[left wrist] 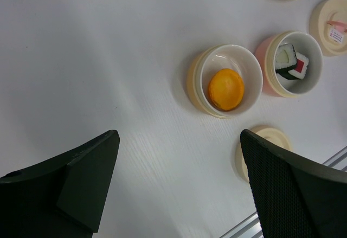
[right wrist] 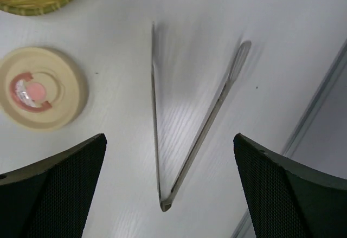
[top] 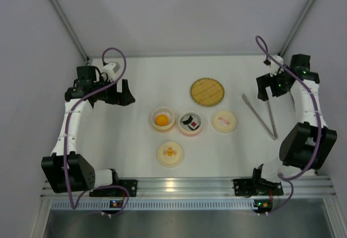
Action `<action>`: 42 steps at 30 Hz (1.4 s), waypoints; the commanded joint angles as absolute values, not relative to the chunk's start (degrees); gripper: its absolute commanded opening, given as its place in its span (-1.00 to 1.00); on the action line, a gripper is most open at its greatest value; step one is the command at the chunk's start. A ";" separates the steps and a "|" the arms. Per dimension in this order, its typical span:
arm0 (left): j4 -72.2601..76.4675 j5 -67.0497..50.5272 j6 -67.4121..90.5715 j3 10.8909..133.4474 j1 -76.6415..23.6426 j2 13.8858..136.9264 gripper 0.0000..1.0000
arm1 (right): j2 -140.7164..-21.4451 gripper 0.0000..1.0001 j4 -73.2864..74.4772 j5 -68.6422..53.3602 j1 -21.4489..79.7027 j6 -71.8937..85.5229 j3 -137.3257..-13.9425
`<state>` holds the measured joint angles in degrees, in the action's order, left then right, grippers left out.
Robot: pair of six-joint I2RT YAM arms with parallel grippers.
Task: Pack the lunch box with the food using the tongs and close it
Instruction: Place the clamp at the center of the board, then pick up the box lid from the center of the board.
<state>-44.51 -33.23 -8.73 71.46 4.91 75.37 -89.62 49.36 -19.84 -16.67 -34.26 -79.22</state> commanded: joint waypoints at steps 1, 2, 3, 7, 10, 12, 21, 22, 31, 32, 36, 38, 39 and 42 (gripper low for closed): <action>-44.91 -34.80 -9.40 73.92 5.10 74.27 0.97 | -85.08 0.99 58.36 -24.71 -11.44 -37.44 -82.09; -44.83 -34.89 -9.23 73.92 5.10 74.53 0.97 | -84.56 0.99 58.53 -21.74 -7.51 -36.92 -81.74; -44.74 -34.89 -9.23 73.92 5.01 74.62 0.97 | -84.20 0.97 58.88 -20.06 -5.21 -36.39 -81.39; -45.26 -34.45 -9.05 74.09 5.10 75.67 0.97 | -85.87 0.83 62.56 -14.68 6.39 -28.07 -81.73; -45.27 -34.19 -9.32 73.65 5.10 75.67 0.97 | -86.48 0.76 62.67 -12.14 11.66 -24.27 -80.95; -45.00 -34.36 -9.32 73.39 5.10 75.67 0.97 | -86.31 0.74 61.27 -10.55 13.88 -24.17 -79.98; -44.91 -34.81 -9.49 73.04 5.10 76.03 0.97 | -94.64 0.43 57.57 -8.88 18.28 -26.72 -79.10; -44.91 -34.54 -9.58 73.04 5.10 75.94 0.97 | -95.53 0.40 57.83 -9.05 18.28 -26.81 -79.88; -44.21 -33.66 -10.20 71.02 5.10 75.93 0.97 | -100.46 0.29 56.60 -9.49 19.51 -25.32 -79.54; -44.12 -33.75 -10.20 70.93 5.10 76.02 0.97 | -100.81 0.28 56.25 -9.32 19.60 -25.23 -79.45; -43.60 -34.01 -10.02 70.84 5.10 76.38 0.97 | -103.00 0.20 55.20 -8.09 19.69 -25.84 -78.84; -43.42 -33.84 -10.02 70.84 5.10 76.55 0.97 | -103.79 0.16 54.67 -7.82 19.60 -26.36 -78.31; -43.33 -33.75 -10.02 70.84 5.10 76.64 0.97 | -104.32 0.13 54.49 -7.65 19.60 -26.89 -78.14; -43.24 -33.84 -10.11 70.66 5.10 76.73 0.97 | -104.85 0.02 53.88 -7.56 19.69 -27.60 -77.78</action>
